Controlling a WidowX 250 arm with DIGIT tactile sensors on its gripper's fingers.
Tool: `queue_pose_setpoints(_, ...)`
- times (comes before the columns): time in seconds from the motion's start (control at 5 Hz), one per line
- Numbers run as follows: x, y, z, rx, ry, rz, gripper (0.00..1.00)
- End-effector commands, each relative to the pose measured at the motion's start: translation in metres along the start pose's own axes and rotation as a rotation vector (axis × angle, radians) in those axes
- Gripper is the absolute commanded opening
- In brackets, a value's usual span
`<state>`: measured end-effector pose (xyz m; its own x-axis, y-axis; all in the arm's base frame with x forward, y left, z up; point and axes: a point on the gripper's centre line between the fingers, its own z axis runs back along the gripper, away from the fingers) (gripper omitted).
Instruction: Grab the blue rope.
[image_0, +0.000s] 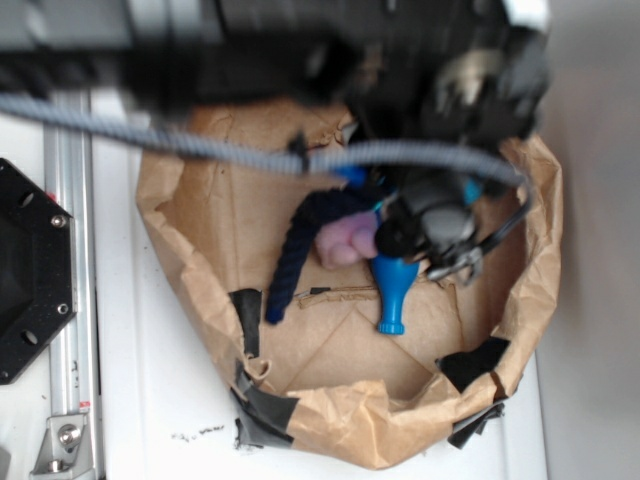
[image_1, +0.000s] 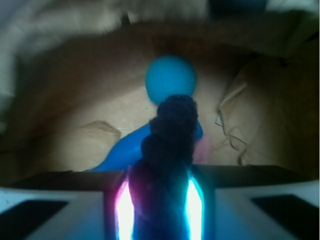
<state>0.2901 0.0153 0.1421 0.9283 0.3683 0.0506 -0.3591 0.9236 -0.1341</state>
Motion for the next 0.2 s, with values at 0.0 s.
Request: queue_pose_setpoints(0.0,-0.0058,0.0074,0.0264,-0.048,-0.015,-0.009,0.0)
